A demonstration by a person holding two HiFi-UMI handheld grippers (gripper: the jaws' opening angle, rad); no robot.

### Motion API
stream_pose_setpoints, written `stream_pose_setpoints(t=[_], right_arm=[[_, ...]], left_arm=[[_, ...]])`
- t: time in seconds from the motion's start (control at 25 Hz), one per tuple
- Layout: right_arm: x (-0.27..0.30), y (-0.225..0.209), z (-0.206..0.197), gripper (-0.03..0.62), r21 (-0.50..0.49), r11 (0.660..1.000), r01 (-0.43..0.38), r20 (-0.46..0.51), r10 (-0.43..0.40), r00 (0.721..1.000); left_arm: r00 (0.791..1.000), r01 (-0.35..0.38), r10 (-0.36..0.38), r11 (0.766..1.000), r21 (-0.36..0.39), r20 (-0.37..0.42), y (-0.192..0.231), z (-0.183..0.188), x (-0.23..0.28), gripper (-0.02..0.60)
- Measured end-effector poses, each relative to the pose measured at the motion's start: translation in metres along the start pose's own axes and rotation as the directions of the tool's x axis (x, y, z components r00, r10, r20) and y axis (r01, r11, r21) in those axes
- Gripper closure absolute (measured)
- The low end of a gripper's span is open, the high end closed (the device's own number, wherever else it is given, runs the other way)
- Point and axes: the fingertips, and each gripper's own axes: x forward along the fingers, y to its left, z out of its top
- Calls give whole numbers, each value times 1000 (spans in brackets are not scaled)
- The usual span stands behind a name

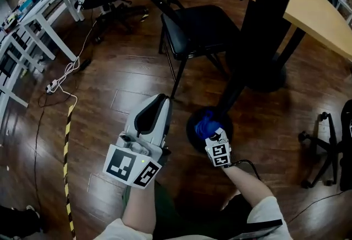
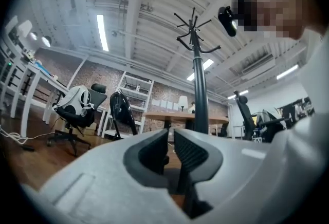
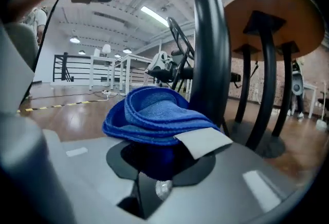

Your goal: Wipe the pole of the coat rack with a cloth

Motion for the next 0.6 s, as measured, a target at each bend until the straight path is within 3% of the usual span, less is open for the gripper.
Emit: stream_pose_setpoints(t=[0.12,0.24,0.32,0.44,0.6], right_arm=[[34,11,-79,491,88,996,7,-123,4,992],[46,23,-121,491,102,995,10,-210,12,978],[50,23,-127,491,124,992,-20,-207,45,977],[45,31,-74,491,100,990,-96,-76,104,992],[-30,37,93,496,103,986,-132,171,113,979]], left_arm=[[1000,27,-27,1000,10,-3,-5,-3,-3,545],[999,46,-45,999,28,-23,-10,-14,-9,545],[998,49,-48,998,37,-32,-12,-21,-9,545],[998,43,-42,999,31,-37,-10,-35,-3,545],[996,20,-13,997,69,-92,2,-52,3,545]])
